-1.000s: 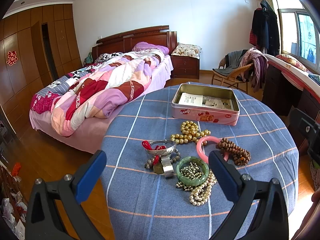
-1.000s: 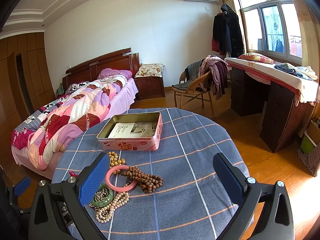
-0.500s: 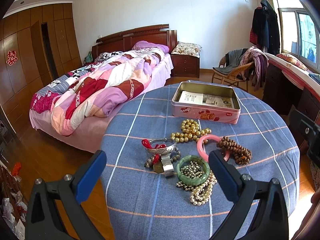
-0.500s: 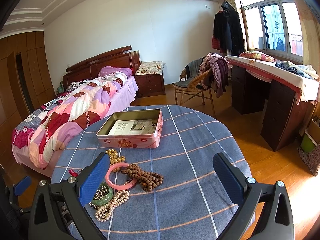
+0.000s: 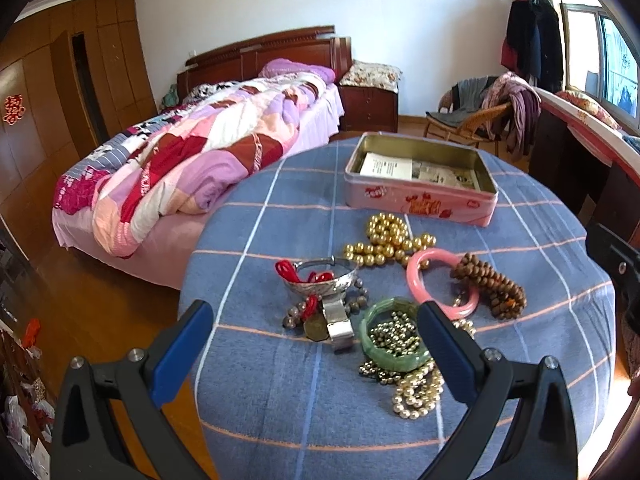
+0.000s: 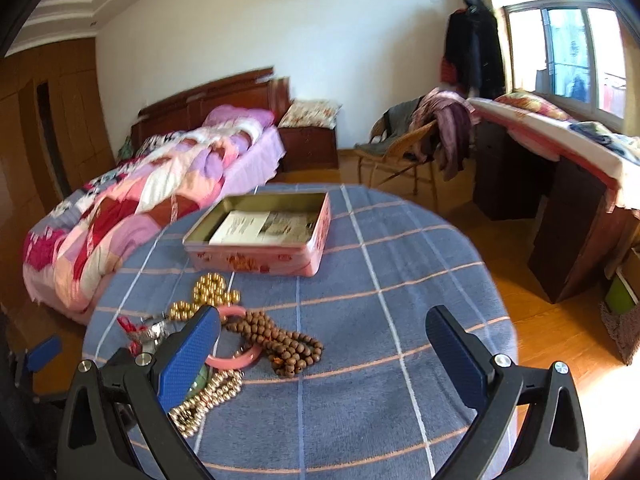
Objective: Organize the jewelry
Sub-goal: 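Grasp the brown bead bracelet with the right tool while the left tool grasps the pink bangle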
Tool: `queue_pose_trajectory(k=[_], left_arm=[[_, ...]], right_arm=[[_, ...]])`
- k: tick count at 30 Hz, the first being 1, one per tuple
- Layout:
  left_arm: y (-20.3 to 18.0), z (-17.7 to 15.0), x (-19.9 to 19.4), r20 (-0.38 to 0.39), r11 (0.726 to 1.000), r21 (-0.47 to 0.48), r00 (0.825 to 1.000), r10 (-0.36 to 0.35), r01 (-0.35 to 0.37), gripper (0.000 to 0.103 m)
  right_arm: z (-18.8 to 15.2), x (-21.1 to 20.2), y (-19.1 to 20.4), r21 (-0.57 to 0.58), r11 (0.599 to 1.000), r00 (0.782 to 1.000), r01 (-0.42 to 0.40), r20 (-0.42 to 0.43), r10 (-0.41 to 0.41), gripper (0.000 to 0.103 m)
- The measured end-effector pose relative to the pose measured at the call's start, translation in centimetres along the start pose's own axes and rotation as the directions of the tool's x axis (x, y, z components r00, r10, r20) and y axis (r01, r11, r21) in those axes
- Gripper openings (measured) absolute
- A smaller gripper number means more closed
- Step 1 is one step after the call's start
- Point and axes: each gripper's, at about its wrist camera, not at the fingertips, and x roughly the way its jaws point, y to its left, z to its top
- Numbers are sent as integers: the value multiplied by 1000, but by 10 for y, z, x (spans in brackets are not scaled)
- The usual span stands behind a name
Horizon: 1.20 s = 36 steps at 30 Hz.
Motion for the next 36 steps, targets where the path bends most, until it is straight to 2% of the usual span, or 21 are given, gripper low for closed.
queue_pose_trajectory(k=[4, 6, 9, 10, 12, 15, 17, 18, 19, 20, 21, 25, 29, 33, 36], left_arm=[[11, -6, 14, -30, 1000, 24, 1000, 3, -2, 103], [18, -10, 21, -51, 1000, 30, 999, -4, 5, 103], [30, -13, 31, -89, 1000, -3, 996, 3, -4, 103], [35, -13, 33, -101, 1000, -20, 995, -16, 14, 103], [41, -11, 36, -111, 998, -47, 993, -39, 34, 103], [46, -8, 37, -103, 998, -48, 994, -33, 28, 103], [47, -4, 40, -105, 998, -44, 994, -38, 33, 103], [48, -2, 41, -108, 998, -50, 993, -50, 44, 103], [48, 0, 44, -110, 997, -59, 992, -63, 57, 103], [49, 2, 46, -112, 996, -67, 991, -74, 67, 103], [50, 5, 48, -116, 994, -77, 989, -88, 80, 103], [50, 12, 59, -133, 988, -105, 982, -131, 117, 103], [43, 18, 61, -139, 981, -121, 975, -171, 155, 99], [17, 30, 58, -136, 958, -83, 949, -283, 274, 88], [-8, 41, 64, -157, 940, -57, 927, -341, 336, 83]], right_arm=[[-4, 27, -2, -64, 997, 996, -41, -86, 36, 102], [-7, 42, 1, -80, 992, 988, -94, -133, 83, 99], [-9, 64, 11, -136, 983, 979, -120, -178, 95, 79], [-9, 70, 14, -153, 979, 976, -131, -193, 101, 77], [-12, 89, 23, -199, 967, 965, -159, -238, 110, 76], [-16, 107, 31, -253, 953, 955, -167, -282, 92, 75], [-17, 116, 31, -242, 954, 948, -175, -303, 97, 74], [-15, 119, 29, -220, 956, 941, -193, -317, 117, 62], [-13, 122, 28, -205, 956, 936, -208, -325, 134, 45], [-13, 126, 27, -201, 956, 928, -215, -347, 135, 34], [-14, 130, 28, -206, 954, 919, -217, -372, 129, 29], [-14, 124, 27, -213, 943, 910, -258, -382, 162, 22], [-2, 109, 9, -116, 959, 924, -257, -319, 209, 22], [15, 93, -8, -37, 970, 944, -240, -242, 225, 22], [23, 90, -13, 0, 971, 947, -237, -223, 231, 22]])
